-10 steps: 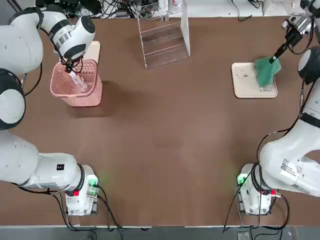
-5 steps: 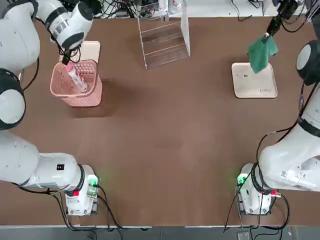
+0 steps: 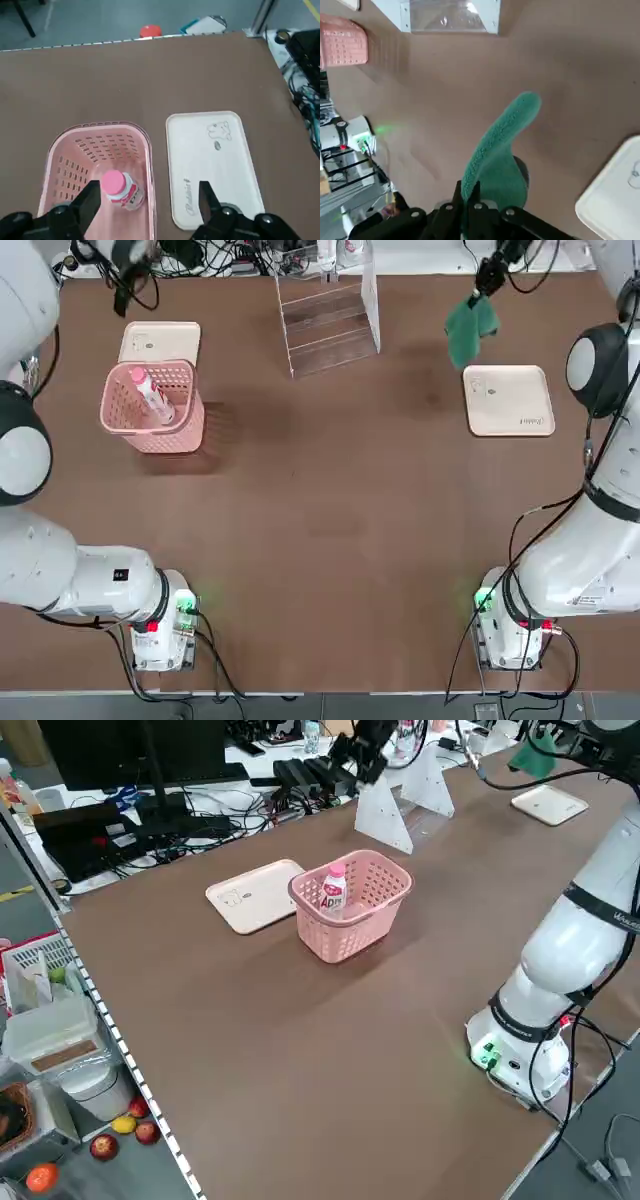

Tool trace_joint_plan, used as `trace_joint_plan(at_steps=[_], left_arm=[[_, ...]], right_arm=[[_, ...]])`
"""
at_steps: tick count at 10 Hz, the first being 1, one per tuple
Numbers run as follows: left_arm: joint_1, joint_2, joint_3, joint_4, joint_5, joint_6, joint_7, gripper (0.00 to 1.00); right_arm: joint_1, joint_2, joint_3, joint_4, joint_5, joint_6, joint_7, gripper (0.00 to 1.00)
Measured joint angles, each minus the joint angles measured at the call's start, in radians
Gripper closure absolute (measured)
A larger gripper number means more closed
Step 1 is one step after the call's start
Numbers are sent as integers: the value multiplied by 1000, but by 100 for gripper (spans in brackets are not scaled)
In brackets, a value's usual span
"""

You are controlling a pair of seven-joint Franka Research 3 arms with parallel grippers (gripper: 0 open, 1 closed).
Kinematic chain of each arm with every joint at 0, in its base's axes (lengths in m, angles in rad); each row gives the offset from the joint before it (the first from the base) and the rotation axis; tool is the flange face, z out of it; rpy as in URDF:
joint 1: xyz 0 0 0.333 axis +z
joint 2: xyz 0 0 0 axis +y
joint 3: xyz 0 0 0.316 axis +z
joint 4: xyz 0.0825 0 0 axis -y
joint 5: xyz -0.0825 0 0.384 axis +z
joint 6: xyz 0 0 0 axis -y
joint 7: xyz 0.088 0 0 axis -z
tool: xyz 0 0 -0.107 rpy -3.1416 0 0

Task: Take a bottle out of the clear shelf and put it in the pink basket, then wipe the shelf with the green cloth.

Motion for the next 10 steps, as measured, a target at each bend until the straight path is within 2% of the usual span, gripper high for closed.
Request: trace_joint_plan(at_steps=[2, 5, 6, 8, 10], left_arm=[[8, 3, 3, 135, -95, -34, 203, 11], [15, 48, 8, 272, -249, -71, 485, 10], [24, 60, 8, 299, -310, -73, 597, 10], [37, 63, 9, 327, -421, -100, 871, 7], [52, 63, 10, 334, -460, -125, 1084, 0]], right_arm=[[75, -38, -2, -2, -38, 64, 37, 95], [166, -87, -1, 0, -213, 173, -46, 95], [203, -105, 0, 0, -273, 205, -67, 95], [256, -124, -2, 0, -325, 218, -116, 95], [289, -146, -4, 1, -379, 224, -80, 95]])
